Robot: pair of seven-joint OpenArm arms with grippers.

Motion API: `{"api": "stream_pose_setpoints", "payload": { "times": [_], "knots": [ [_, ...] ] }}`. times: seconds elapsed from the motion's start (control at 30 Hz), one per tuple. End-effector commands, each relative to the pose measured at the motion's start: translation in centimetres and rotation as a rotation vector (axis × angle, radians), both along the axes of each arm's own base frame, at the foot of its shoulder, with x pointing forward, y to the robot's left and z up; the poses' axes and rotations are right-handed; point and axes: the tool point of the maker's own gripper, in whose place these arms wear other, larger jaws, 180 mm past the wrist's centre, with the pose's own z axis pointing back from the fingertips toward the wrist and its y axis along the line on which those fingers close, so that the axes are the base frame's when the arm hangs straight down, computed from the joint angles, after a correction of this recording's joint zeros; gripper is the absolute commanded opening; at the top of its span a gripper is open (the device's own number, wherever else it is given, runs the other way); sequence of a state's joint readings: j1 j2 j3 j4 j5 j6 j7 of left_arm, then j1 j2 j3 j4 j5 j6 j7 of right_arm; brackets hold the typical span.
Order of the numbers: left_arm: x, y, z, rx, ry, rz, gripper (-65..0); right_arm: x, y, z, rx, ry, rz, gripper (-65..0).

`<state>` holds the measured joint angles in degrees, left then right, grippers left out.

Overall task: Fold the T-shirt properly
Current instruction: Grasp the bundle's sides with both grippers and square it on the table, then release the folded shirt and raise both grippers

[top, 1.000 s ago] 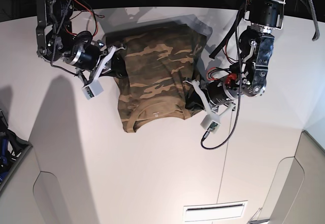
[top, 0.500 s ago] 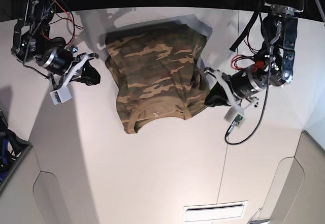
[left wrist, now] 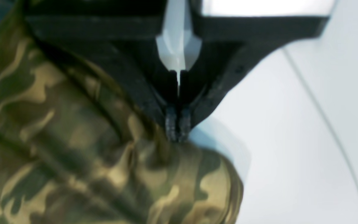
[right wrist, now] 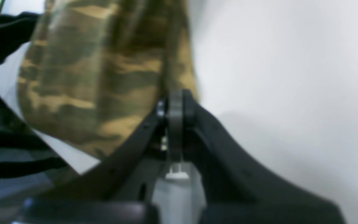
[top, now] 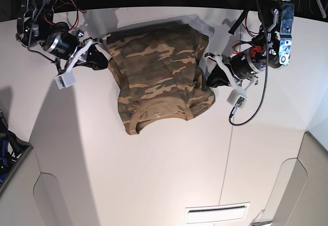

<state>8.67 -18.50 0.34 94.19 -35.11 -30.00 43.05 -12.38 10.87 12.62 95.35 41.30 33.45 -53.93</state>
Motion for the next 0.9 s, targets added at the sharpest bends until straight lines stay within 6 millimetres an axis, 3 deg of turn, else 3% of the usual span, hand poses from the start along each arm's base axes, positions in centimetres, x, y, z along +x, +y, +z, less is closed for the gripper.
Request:
{"api": "stream_pose_setpoints", "payload": {
  "times": [0.0,0.37,0.53,0.7,0.87],
  "knots": [
    [1.3,-0.3,1.3,-0.022,-0.052,0.005,-65.0,0.7,0.6,1.1,0.027,-0.045,0.006,-65.0],
    [3.7,-0.3,1.9,-0.002,-0.077,0.012,-65.0,-0.9,5.9,0.9,0.102,-0.014,0.111,-65.0],
    [3.6,-0.3,1.7,0.006,-0.065,0.008,-65.0,-1.6,7.7,0.9,0.121,-0.001,0.157,-65.0],
    [3.8,1.1,2.3,0.032,-0.081,0.014,-65.0,-1.5,6.9,0.5,0.080,-0.001,0.150,-65.0],
    [3.5,3.4,4.2,0.044,-0.121,0.036,-65.0,-0.5,3.8,0.3,0.038,-0.008,0.073,-65.0]
  ]
}}
